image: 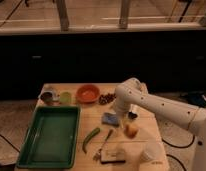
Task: Wipe tray with sponge
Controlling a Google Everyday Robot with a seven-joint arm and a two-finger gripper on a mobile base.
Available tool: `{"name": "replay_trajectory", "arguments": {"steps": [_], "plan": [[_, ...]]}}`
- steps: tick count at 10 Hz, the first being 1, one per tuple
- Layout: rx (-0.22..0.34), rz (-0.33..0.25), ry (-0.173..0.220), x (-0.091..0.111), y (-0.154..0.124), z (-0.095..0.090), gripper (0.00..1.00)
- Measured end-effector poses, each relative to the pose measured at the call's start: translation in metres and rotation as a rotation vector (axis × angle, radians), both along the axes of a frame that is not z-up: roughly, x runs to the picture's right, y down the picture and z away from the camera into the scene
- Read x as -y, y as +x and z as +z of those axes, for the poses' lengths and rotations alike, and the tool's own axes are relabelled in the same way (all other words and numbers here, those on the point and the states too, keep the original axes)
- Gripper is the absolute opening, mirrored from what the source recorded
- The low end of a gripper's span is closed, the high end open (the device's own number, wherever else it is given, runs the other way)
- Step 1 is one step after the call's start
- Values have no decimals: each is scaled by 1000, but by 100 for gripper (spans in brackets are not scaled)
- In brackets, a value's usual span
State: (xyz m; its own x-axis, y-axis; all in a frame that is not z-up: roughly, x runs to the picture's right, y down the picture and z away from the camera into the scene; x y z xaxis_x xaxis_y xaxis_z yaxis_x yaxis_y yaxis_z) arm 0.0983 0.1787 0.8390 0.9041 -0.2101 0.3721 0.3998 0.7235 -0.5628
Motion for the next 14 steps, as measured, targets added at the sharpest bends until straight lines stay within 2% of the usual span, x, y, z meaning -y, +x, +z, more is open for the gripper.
{"name": "replay_trajectory", "arguments": {"steps": [2,9,10,14], "plan": [[-1,5,-8,-3,1,4,75],[-3,3,-31,-7,2,11,75],[-4,4,-36,-7,2,12,70],[-7,8,-47,-9,3,15,69]]}}
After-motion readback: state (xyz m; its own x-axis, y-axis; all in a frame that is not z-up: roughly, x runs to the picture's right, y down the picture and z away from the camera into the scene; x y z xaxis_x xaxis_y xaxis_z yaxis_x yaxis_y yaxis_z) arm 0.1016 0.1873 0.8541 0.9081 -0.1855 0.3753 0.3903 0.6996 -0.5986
